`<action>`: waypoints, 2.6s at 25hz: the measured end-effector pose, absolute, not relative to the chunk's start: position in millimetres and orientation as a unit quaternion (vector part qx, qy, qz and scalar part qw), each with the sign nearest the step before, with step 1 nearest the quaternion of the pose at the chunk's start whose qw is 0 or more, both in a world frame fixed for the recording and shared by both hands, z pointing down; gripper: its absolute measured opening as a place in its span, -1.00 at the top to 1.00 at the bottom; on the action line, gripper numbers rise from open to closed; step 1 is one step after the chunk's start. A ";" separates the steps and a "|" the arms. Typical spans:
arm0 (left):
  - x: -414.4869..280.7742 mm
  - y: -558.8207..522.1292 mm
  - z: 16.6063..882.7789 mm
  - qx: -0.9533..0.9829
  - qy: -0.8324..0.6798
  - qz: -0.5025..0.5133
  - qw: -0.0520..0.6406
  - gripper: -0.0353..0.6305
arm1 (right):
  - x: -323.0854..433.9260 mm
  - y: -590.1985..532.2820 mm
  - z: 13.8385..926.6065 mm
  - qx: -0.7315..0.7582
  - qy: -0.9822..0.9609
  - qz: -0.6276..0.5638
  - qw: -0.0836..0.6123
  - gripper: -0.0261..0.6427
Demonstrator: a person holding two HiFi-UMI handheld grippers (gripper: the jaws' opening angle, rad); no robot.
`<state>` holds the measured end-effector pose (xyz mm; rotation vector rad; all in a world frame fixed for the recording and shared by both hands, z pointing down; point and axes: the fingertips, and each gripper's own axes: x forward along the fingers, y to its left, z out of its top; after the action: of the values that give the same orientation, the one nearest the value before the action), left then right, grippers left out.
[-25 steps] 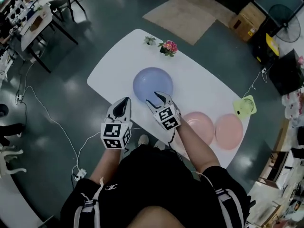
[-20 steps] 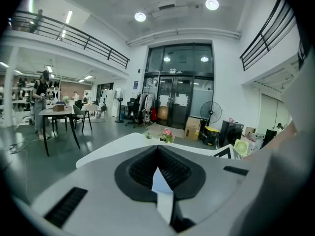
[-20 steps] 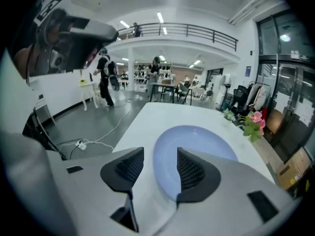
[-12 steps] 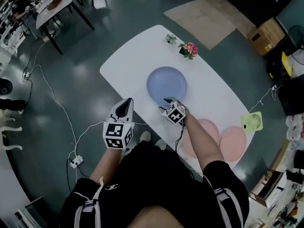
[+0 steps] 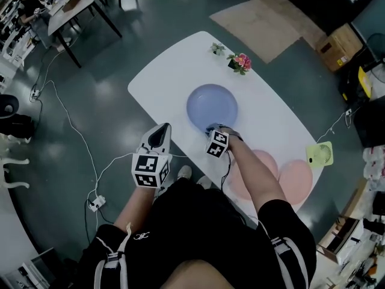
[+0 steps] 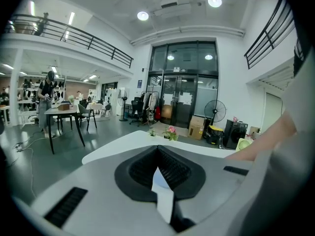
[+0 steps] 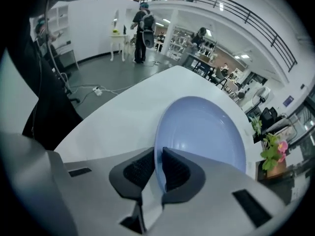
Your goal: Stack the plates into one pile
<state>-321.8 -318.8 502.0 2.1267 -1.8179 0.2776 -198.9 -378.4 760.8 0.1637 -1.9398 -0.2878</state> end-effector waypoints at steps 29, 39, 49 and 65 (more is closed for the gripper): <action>-166.1 -350.2 494.1 0.877 -0.449 0.108 0.136 0.85 | -23.6 -346.0 674.1 0.402 -0.709 -0.071 0.575 0.81; -92.6 -348.0 508.1 0.919 -0.351 0.123 0.134 0.85 | 22.0 -287.0 683.0 0.506 -0.653 0.047 0.562 0.80; -64.5 -339.3 543.5 0.930 -0.299 0.152 0.150 0.85 | 12.3 -242.7 708.3 0.512 -0.651 0.114 0.549 0.81; -55.7 -345.0 555.3 0.930 -0.291 0.164 0.152 0.85 | 10.3 -222.5 711.9 0.551 -0.683 0.266 0.399 0.63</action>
<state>-55.7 -345.0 555.3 2.6687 -0.8341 0.4714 10.3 -222.5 711.9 1.3951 -1.7271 0.6722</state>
